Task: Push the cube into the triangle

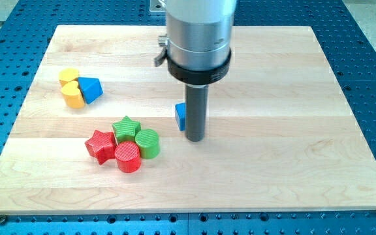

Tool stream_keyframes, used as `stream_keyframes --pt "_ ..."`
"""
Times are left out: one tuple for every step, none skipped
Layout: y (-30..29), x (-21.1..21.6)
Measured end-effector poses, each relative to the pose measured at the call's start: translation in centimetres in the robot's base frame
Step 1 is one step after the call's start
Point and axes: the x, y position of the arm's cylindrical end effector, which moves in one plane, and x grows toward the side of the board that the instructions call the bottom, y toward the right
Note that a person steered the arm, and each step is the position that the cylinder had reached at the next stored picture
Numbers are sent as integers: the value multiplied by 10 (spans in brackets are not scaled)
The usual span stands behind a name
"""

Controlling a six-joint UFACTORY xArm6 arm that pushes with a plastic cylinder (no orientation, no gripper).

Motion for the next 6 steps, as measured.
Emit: stream_keyframes --pt "-41 -41" --pt "-105 -79" --pt "-163 -64" --pt "-114 -63" --pt "-102 -109" --pt "-133 -130"
